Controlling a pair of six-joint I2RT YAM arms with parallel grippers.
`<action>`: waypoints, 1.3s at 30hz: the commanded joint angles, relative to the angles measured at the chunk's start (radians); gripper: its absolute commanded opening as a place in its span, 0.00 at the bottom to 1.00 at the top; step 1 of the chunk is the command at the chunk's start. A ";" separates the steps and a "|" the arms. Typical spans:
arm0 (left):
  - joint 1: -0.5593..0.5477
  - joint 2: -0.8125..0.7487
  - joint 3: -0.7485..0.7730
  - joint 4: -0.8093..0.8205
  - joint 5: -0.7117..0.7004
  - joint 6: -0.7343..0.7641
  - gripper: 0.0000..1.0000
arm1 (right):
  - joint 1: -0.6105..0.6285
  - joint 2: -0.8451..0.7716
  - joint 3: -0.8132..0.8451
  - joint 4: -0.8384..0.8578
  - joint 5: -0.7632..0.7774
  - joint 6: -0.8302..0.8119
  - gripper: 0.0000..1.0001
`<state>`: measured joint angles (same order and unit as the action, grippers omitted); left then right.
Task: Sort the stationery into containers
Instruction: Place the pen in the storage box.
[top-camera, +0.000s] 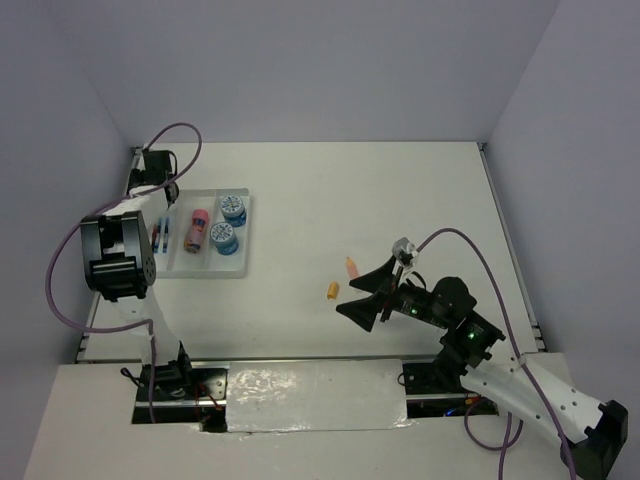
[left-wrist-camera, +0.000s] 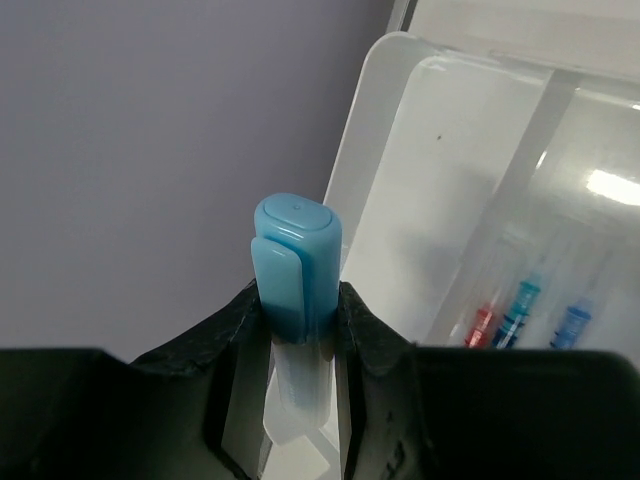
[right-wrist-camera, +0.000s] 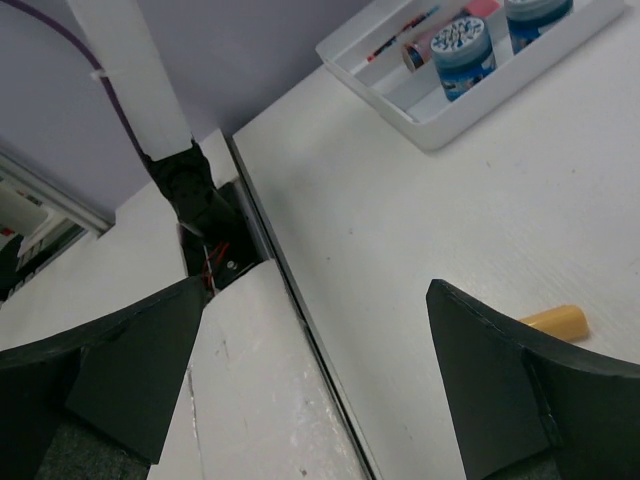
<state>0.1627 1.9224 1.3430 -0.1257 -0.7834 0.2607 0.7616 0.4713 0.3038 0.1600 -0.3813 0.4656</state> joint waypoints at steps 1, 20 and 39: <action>0.024 0.000 -0.028 0.115 0.038 0.106 0.07 | 0.007 -0.049 -0.009 0.007 -0.007 0.011 1.00; 0.093 0.020 -0.025 0.133 0.128 0.051 0.75 | 0.005 0.007 0.003 0.042 -0.070 -0.010 1.00; -0.149 -0.822 -0.098 -0.420 0.808 -0.618 0.99 | 0.010 0.723 0.467 -0.603 0.714 0.064 1.00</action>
<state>0.0822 1.1458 1.3907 -0.4049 -0.1215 -0.3229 0.7696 1.1084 0.6495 -0.3054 0.1593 0.5312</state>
